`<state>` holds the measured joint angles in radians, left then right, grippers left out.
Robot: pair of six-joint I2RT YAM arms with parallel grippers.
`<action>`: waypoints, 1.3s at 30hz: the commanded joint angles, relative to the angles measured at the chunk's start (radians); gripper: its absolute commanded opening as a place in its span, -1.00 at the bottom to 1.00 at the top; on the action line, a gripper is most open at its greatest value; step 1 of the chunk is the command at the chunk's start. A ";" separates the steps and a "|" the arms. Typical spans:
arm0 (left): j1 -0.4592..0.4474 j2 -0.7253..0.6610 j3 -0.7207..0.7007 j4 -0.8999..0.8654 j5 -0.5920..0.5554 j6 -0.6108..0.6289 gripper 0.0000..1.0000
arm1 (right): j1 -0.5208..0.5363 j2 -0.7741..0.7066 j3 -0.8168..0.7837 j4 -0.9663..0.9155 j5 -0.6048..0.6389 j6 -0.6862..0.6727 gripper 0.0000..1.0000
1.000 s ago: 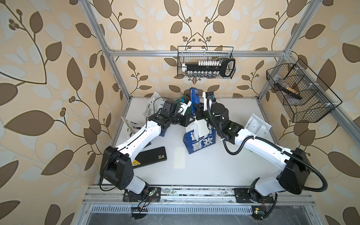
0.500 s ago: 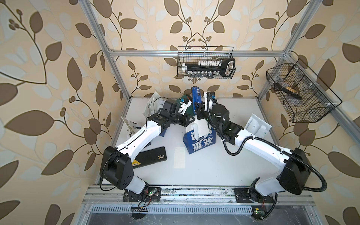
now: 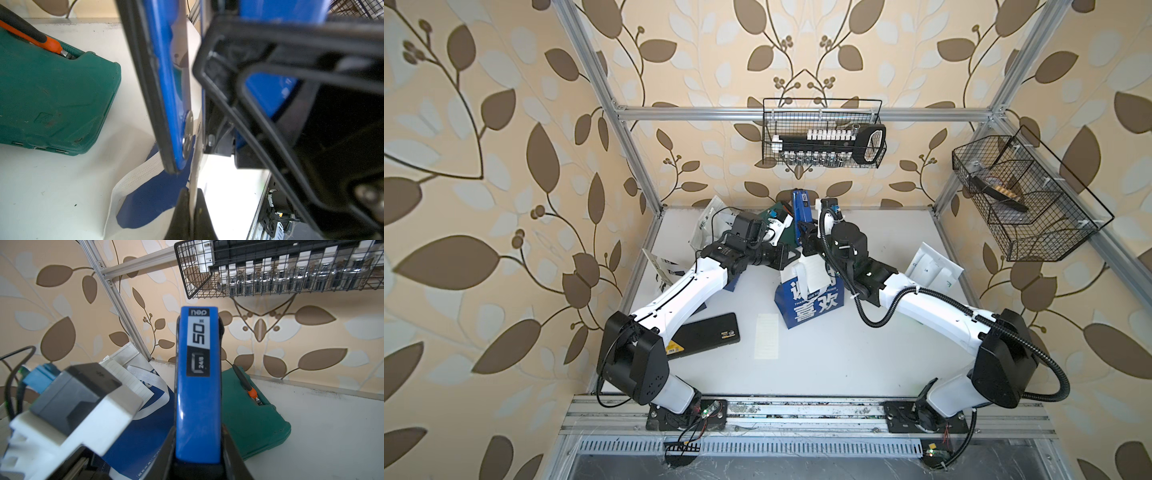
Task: Staple the receipts to the bags
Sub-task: Place the stapler in the takeout bag.
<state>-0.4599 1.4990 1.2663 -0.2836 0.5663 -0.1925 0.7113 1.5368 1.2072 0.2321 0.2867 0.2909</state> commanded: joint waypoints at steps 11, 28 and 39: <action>-0.013 0.007 0.028 0.014 -0.040 -0.012 -1.00 | 0.003 -0.084 -0.022 0.027 -0.028 -0.020 -1.00; -0.013 0.032 0.053 0.081 -0.014 -0.061 -1.00 | 0.081 -0.160 -0.136 -0.062 0.007 -0.085 -0.96; -0.013 -0.017 -0.040 0.212 0.024 0.095 -1.00 | 0.052 -0.251 -0.155 -0.129 -0.073 -0.257 0.21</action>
<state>-0.4717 1.5303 1.2510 -0.2306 0.5682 -0.1726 0.7811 1.3125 1.0245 0.1146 0.2775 0.1162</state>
